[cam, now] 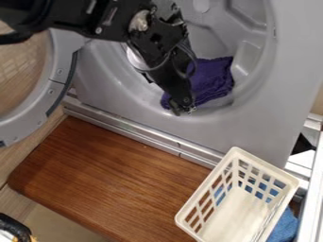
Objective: Move the bucket to the left of the table
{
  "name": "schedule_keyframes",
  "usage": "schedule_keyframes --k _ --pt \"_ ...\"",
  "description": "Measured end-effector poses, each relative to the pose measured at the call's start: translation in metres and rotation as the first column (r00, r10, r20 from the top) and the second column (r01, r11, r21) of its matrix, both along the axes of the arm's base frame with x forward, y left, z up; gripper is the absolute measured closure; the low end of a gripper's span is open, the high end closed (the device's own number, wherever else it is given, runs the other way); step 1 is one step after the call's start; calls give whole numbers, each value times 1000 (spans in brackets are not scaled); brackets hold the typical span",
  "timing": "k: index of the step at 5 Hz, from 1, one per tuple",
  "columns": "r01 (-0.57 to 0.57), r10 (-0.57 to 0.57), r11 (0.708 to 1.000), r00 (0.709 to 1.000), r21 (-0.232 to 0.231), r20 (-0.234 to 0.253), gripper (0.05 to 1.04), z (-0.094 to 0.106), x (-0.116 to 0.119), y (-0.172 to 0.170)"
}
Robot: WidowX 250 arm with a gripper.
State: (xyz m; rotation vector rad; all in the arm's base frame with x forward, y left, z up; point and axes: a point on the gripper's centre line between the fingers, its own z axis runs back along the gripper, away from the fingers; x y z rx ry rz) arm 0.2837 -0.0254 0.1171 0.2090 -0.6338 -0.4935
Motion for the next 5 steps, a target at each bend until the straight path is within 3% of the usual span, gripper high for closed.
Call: schedule_keyframes --k 1,2,4,5 --pt "-4 4 1000 1000 -10 -25 83 -8 -3 -1" --pt "-43 35 992 997 -118 -70 83 -31 -8 -5" --pt "-105 68 959 987 -262 -149 83 -73 -14 -22" --pt "-109 48 944 979 -311 -198 83 -100 -17 -36"
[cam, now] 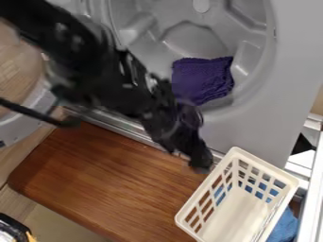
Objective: Move the bucket to the left of the table
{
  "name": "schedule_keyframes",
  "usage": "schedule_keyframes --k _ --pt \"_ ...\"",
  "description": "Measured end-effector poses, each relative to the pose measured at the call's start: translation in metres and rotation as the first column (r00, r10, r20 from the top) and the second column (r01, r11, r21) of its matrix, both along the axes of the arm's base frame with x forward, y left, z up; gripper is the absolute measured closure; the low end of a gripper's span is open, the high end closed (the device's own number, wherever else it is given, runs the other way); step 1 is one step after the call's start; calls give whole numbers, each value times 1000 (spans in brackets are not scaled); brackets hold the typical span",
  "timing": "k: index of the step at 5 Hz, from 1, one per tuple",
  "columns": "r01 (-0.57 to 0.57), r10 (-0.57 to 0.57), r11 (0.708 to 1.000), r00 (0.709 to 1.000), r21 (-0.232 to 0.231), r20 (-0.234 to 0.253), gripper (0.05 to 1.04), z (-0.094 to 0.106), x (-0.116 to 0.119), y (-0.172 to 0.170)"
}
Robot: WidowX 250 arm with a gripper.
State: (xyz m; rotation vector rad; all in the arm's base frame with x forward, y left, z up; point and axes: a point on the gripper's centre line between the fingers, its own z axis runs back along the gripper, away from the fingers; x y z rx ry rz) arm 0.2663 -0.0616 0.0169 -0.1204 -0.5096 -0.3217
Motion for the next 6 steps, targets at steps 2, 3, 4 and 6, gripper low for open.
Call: schedule_keyframes --k 2,3,4,6 --pt "50 -55 997 996 -59 -73 111 -41 -1 -26" --pt "44 -48 997 996 -62 -73 384 -43 -2 -32" --pt "32 -37 998 996 -60 -76 698 -44 -4 -31" --pt "27 -31 997 997 -67 -66 990 -40 -5 -31"
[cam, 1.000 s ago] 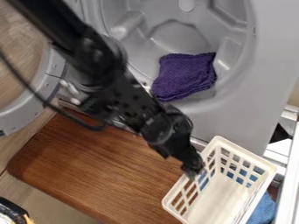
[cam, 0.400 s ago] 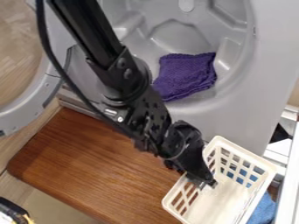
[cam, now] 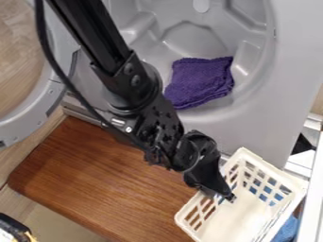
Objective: Move the bucket to the left of the table
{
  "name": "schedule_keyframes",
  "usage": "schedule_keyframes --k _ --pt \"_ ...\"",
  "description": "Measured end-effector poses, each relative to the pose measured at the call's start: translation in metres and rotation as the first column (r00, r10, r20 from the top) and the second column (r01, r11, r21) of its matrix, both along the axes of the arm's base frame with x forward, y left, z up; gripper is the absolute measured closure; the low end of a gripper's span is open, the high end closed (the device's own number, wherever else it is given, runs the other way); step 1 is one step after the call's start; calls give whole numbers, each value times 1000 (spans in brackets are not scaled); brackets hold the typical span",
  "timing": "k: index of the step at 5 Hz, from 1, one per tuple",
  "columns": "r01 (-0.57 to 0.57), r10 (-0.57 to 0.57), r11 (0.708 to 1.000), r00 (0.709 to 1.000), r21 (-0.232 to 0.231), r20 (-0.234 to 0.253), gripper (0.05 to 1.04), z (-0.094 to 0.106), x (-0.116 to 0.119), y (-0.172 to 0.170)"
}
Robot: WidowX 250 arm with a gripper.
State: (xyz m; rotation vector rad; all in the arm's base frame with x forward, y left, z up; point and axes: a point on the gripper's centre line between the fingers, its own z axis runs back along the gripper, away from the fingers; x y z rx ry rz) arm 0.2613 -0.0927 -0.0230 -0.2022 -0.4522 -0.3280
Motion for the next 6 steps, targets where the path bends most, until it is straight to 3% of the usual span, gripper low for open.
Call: schedule_keyframes --k 1,2,4,6 --pt "-6 5 1000 999 23 36 995 13 0 5" --pt "-3 2 1000 996 18 86 995 41 1 5" --pt "-48 36 996 987 69 154 996 98 -6 36" --pt "-224 212 964 973 142 92 996 93 -7 114"
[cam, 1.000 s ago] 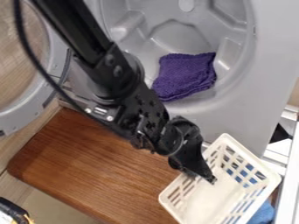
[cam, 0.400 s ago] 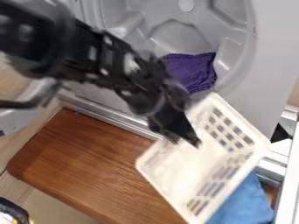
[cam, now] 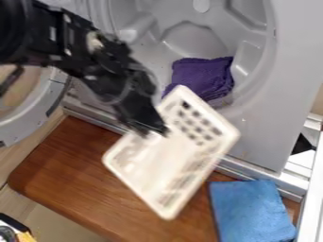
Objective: Move the bucket to the left of the table
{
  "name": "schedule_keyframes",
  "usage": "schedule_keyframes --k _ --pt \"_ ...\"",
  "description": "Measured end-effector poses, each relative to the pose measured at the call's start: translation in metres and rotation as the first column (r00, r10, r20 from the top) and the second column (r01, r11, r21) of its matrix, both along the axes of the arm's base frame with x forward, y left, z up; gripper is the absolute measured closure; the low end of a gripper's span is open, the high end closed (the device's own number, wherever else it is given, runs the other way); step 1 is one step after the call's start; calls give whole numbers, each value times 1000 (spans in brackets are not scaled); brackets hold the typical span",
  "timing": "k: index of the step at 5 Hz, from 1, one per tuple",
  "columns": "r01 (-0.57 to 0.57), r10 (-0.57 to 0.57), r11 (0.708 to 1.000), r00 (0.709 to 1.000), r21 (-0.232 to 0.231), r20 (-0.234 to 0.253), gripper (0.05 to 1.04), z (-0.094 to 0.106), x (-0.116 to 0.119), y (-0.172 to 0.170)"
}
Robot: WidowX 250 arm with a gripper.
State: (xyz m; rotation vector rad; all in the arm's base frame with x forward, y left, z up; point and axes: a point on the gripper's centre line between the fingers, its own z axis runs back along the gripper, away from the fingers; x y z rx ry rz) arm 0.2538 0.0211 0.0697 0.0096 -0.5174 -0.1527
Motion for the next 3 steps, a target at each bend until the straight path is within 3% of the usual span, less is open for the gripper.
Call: schedule_keyframes --k 1,3 --pt "-64 67 997 996 49 -52 996 -8 -1 34" --pt "-214 219 975 969 54 -116 996 -35 -13 80"
